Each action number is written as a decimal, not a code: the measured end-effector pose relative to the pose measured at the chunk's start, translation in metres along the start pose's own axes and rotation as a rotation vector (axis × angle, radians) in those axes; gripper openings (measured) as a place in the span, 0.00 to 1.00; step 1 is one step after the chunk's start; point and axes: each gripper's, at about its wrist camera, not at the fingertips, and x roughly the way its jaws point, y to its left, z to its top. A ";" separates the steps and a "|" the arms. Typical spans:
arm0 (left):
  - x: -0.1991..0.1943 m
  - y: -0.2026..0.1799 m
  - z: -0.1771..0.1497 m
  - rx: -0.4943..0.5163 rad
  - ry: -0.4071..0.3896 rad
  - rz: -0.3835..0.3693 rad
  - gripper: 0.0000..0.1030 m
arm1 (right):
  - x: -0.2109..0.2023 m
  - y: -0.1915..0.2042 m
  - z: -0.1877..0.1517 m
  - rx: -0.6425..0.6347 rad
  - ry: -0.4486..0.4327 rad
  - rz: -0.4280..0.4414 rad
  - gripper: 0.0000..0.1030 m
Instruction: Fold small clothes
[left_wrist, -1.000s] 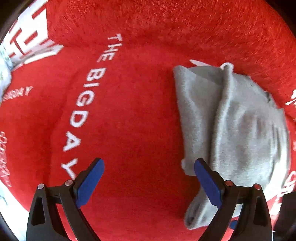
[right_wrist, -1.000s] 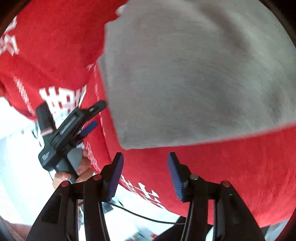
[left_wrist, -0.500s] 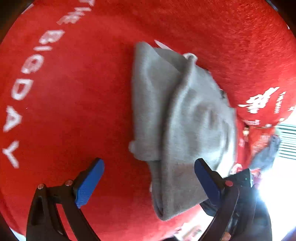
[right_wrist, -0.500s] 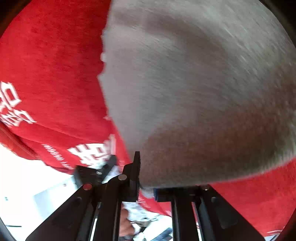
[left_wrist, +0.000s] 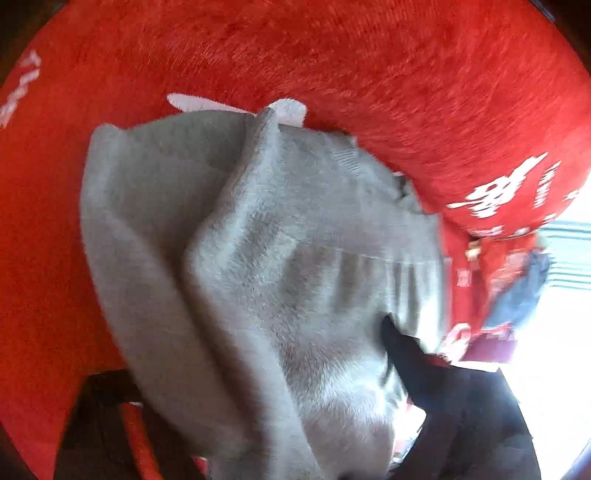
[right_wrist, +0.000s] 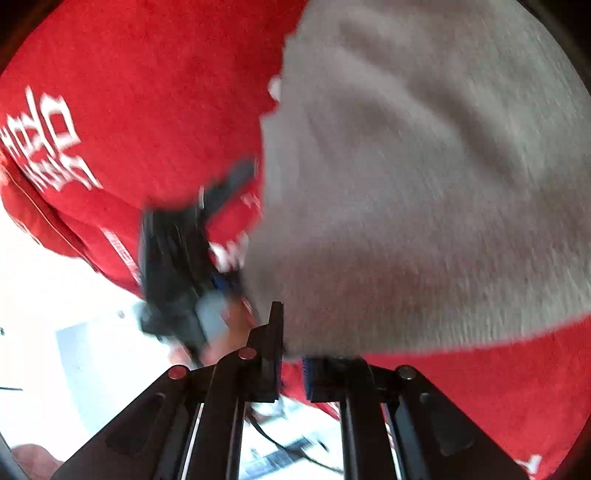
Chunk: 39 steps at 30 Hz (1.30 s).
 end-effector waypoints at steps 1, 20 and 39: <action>0.003 -0.002 0.001 0.018 0.010 0.050 0.34 | -0.002 -0.002 -0.003 -0.017 0.040 -0.036 0.12; -0.039 -0.105 -0.018 0.278 -0.167 0.251 0.17 | -0.044 0.014 0.090 -0.456 -0.020 -0.622 0.02; 0.111 -0.311 -0.053 0.680 -0.008 0.346 0.17 | -0.228 -0.112 0.119 -0.041 -0.193 -0.149 0.10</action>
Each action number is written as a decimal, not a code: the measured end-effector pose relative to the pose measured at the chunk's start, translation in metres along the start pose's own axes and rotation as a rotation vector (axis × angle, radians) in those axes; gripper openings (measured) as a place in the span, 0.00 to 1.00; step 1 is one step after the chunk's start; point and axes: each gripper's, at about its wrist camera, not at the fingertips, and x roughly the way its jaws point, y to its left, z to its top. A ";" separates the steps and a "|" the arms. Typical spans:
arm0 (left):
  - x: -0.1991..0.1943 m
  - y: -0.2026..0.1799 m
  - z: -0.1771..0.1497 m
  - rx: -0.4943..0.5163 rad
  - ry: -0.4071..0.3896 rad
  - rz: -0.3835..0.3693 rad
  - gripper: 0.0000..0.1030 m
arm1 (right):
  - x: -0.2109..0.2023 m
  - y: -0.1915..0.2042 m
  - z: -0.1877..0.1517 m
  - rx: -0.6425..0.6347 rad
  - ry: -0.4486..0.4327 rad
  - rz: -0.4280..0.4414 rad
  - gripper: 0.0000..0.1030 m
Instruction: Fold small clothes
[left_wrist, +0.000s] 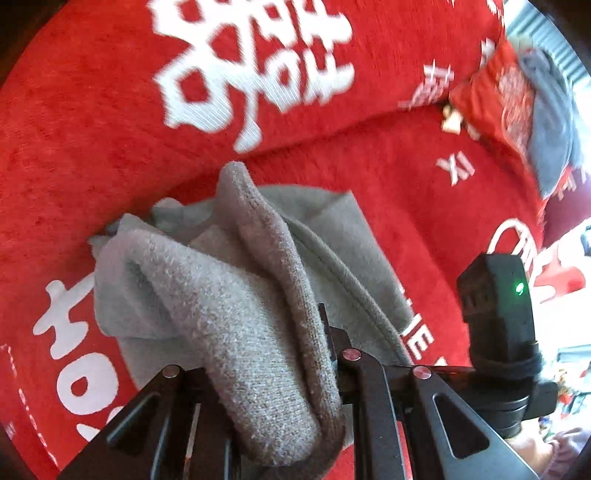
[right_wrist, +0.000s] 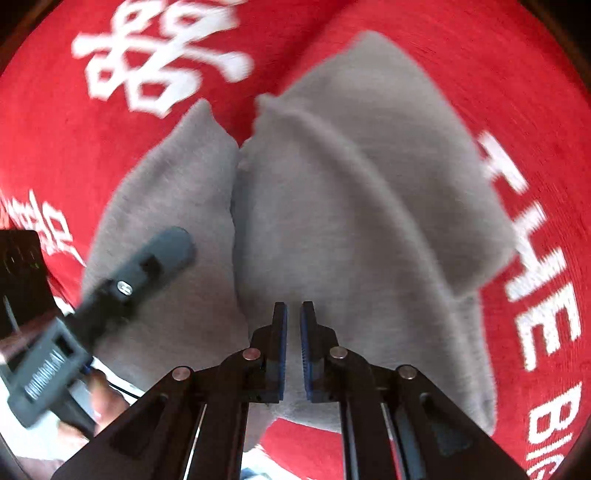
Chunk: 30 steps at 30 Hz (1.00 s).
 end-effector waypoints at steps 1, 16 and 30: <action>0.004 -0.007 0.000 0.012 0.003 0.026 0.17 | -0.001 -0.006 0.001 0.017 0.000 0.011 0.10; -0.044 -0.015 -0.017 0.112 -0.091 0.168 0.28 | -0.023 -0.057 0.026 0.193 -0.030 0.297 0.57; -0.060 0.036 -0.035 -0.081 -0.160 0.161 0.96 | -0.037 -0.054 0.022 0.217 -0.001 0.398 0.79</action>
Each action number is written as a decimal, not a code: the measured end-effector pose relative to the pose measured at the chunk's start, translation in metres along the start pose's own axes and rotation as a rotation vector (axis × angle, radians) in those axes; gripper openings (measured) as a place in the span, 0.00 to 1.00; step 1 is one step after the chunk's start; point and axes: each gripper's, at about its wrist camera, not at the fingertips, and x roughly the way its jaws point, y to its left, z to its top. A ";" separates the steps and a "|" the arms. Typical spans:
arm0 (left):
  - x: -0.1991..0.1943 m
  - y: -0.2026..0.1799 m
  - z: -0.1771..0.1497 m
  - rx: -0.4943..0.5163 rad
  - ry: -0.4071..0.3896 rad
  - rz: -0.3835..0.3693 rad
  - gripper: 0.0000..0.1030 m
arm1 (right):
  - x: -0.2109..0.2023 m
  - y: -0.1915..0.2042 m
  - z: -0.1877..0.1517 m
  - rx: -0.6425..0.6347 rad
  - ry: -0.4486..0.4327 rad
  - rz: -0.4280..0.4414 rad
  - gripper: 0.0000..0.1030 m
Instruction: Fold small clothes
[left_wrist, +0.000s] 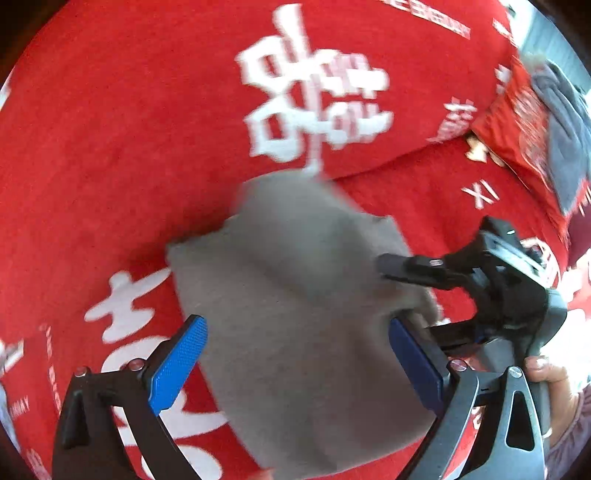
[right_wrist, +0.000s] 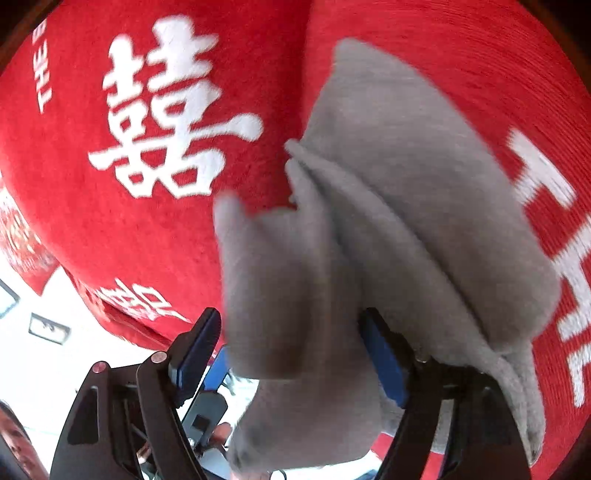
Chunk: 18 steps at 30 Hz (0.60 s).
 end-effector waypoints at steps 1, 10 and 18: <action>0.000 0.008 -0.003 -0.017 0.004 0.009 0.96 | 0.006 0.009 -0.005 -0.025 0.016 -0.018 0.79; 0.018 0.102 -0.033 -0.275 0.059 0.064 0.96 | 0.035 0.062 0.011 -0.320 0.102 -0.405 0.43; 0.039 0.098 -0.039 -0.304 0.070 0.059 0.96 | 0.018 0.140 -0.037 -0.745 0.031 -0.483 0.14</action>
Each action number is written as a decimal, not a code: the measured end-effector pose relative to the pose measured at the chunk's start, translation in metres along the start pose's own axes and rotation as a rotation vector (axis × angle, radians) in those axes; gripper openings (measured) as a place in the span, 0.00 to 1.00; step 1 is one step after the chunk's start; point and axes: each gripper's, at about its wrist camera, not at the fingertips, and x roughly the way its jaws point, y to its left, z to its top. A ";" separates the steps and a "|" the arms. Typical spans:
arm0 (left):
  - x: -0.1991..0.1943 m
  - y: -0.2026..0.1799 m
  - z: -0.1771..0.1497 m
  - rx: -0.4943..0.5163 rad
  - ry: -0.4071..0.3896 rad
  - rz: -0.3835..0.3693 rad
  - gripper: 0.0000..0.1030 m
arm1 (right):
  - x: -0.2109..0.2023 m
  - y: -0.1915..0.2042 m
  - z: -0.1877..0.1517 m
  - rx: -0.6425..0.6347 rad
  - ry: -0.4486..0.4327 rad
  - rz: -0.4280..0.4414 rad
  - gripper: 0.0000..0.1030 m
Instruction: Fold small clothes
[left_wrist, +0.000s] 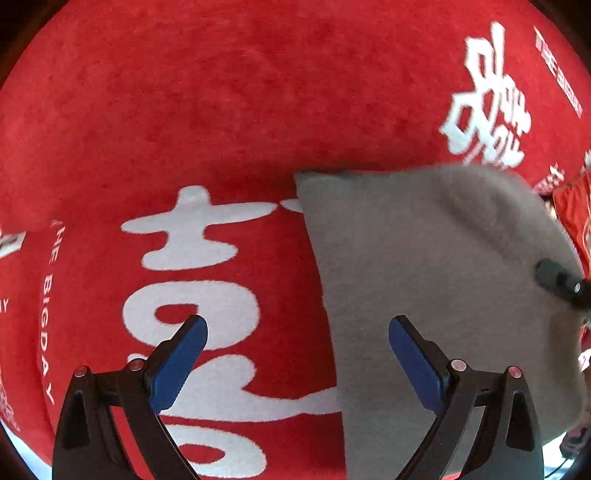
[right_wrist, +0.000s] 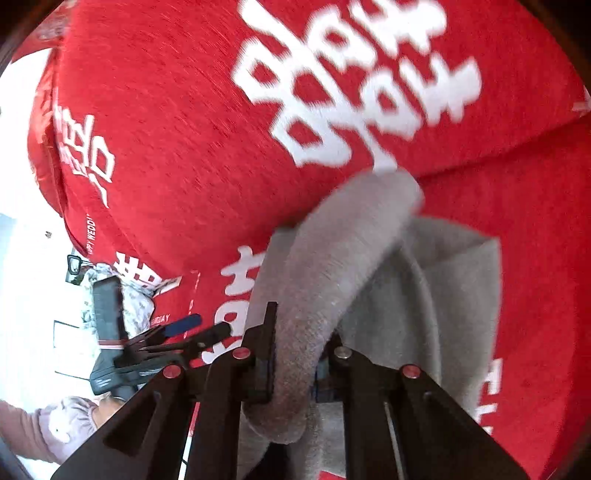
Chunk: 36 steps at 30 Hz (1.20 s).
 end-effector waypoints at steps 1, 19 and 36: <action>0.002 -0.004 0.000 0.012 0.001 0.002 0.96 | -0.003 -0.004 -0.001 0.010 -0.006 -0.013 0.14; 0.001 -0.011 -0.024 0.151 0.096 -0.020 0.96 | -0.034 -0.051 -0.062 0.209 0.079 -0.142 0.65; 0.025 -0.031 -0.076 0.233 0.166 0.026 0.97 | -0.021 -0.069 -0.107 0.079 0.244 -0.393 0.07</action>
